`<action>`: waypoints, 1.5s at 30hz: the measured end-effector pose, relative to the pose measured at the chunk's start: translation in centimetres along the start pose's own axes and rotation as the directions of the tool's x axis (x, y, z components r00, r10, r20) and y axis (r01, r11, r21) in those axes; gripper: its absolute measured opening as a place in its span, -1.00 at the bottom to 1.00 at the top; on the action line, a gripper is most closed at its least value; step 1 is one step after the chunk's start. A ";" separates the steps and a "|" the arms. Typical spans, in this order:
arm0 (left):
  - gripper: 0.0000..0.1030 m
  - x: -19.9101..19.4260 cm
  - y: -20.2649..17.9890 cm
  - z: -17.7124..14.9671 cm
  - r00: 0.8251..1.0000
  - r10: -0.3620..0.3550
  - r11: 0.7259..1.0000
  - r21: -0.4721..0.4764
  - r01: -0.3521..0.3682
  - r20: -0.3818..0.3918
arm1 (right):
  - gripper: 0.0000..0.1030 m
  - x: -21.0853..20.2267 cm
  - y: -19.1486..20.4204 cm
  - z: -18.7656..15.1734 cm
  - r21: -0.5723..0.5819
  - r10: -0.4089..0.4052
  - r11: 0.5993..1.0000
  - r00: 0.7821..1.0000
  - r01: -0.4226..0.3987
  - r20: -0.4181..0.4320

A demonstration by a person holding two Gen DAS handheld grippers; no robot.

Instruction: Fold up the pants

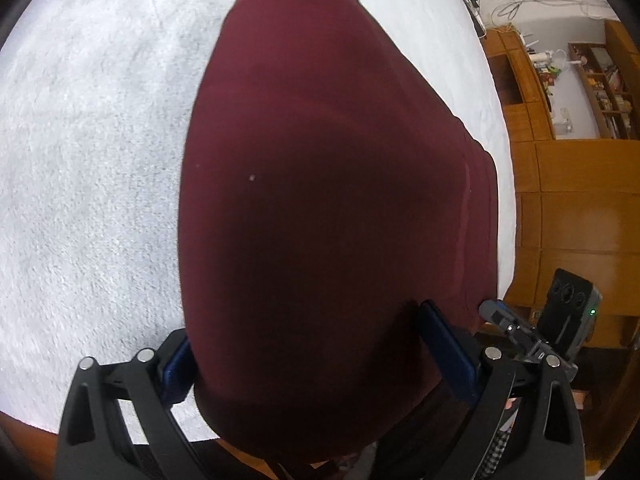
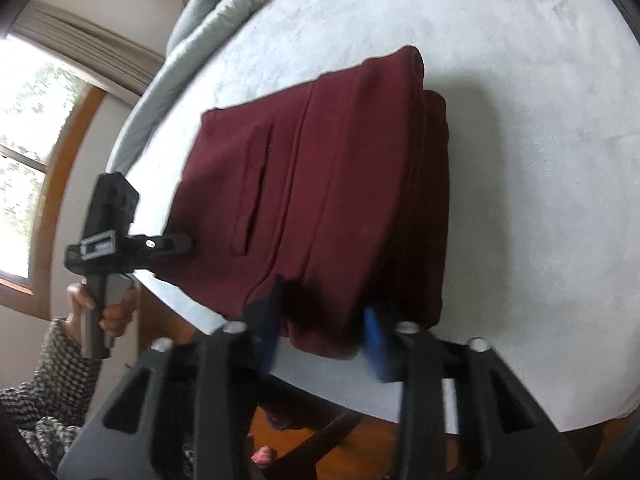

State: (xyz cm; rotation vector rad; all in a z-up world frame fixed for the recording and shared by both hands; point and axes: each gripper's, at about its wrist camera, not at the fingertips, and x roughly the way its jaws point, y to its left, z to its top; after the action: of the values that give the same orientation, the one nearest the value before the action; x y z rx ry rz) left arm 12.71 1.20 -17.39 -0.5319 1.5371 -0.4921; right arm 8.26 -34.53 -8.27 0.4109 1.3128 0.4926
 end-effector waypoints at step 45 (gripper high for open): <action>-0.32 0.2 -2.3 3.3 0.999 -0.008 0.995 0.104 0.003 0.048 | -0.19 -1.2 -6.8 2.4 0.069 0.209 0.976 0.978 -0.209 0.006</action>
State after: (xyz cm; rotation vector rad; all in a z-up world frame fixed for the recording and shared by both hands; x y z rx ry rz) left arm 16.06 -0.72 -16.30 -0.4644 1.4556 -0.5563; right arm 11.10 -40.84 -10.56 0.6104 1.2973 0.6241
